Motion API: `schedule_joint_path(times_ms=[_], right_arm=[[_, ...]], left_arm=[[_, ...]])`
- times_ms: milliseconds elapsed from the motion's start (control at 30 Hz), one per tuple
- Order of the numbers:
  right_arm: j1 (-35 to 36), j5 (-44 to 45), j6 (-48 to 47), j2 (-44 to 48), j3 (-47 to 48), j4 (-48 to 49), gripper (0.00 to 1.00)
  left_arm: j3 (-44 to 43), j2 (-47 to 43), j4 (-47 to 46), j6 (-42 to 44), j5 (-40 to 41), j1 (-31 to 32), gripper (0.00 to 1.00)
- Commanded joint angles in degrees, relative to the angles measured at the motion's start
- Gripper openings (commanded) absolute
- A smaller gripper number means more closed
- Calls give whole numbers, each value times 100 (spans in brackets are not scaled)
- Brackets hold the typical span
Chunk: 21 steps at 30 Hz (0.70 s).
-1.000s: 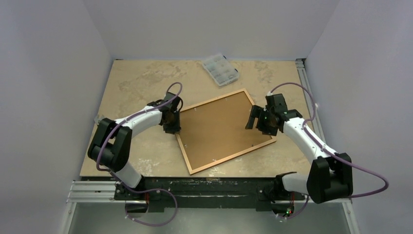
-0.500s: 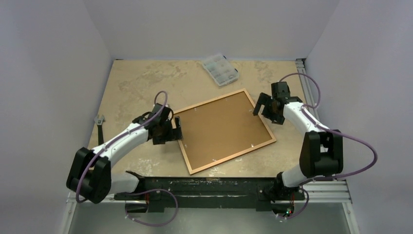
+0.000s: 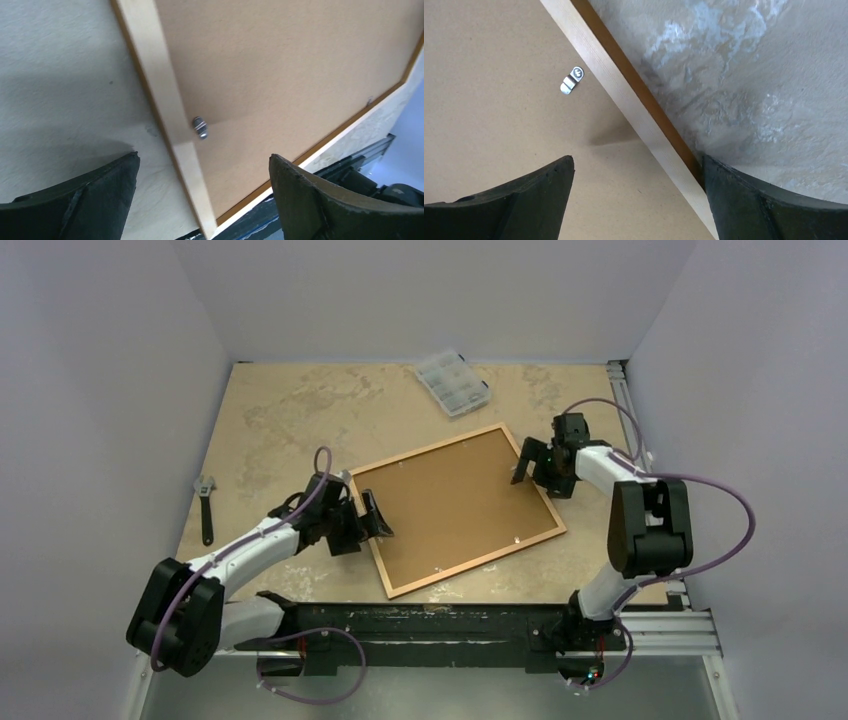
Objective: Put the photo into the frame
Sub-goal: Move the photo frame to the center of the board.
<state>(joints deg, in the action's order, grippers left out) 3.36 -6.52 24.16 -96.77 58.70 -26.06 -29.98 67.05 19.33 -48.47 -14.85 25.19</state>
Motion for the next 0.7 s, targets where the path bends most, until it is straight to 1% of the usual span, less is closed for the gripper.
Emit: schedule_joint_path(times_ms=[0, 133, 267, 400, 500, 567, 667], right_arm=[[10, -747, -113, 422, -705, -74, 96], [85, -1472, -50, 991, -1573, 94, 94], [245, -2050, 195, 1667, -2343, 159, 93], [713, -2212, 639, 2462, -2920, 109, 92], [917, -2054, 852, 2928, -3023, -15, 93], [919, -1634, 699, 3037, -2807, -249, 94], [919, -1124, 456, 2879, -2228, -427, 96]], left_arm=[[1, 368, -563, -209, -230, 12, 98], [-99, 411, -338, -139, -38, 8, 97], [-204, 193, 178, -26, 284, 8, 97], [-308, -68, 824, 72, 756, 10, 97], [-442, -132, 1244, 114, 1080, 9, 97], [-559, -99, 1451, 135, 1265, 6, 98], [-783, -39, 1778, 143, 1549, 12, 98]])
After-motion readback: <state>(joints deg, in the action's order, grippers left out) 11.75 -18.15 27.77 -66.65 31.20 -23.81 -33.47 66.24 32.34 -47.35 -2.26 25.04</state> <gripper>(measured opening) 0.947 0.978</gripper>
